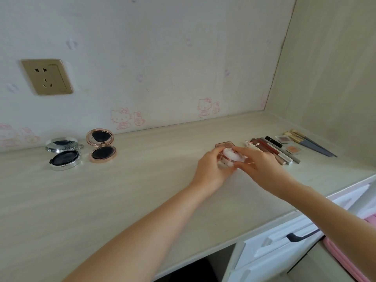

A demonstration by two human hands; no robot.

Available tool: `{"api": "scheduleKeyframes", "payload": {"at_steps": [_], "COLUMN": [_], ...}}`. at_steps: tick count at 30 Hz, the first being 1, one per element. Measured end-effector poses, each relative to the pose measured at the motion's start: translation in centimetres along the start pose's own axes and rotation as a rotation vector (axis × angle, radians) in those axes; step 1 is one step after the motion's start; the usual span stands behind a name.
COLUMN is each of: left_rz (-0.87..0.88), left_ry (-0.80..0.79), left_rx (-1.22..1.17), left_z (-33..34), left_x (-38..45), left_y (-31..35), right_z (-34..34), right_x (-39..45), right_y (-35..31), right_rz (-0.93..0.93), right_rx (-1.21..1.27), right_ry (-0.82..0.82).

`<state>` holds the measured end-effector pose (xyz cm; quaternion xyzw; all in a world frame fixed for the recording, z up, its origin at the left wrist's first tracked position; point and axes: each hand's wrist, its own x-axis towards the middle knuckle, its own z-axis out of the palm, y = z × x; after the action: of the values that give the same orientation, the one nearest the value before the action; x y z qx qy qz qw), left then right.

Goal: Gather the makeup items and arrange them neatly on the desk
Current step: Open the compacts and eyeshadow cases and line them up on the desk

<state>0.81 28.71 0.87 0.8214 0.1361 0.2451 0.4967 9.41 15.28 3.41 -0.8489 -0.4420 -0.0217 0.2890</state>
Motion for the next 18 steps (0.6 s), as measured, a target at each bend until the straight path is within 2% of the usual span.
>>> {"api": "scheduleKeyframes", "payload": {"at_steps": [5,9,18], "left_rz": [-0.028,-0.111,-0.195], "left_ry": [-0.063,-0.053,0.012], "left_rx": [-0.231,-0.351,-0.466], "left_z": [-4.5,-8.4,-15.7], "left_x": [-2.0,-4.1,-8.0], "left_y": [0.4,0.2,-0.9], "right_z": [0.2,1.2,4.0], "right_x": [0.2,0.4,0.5], "right_y": [-3.2,-6.2,-13.3], "right_rz": [0.040,0.008,-0.050], "right_rx": [0.191,0.279,0.486], "right_ry": [-0.042,-0.054,-0.071]}}
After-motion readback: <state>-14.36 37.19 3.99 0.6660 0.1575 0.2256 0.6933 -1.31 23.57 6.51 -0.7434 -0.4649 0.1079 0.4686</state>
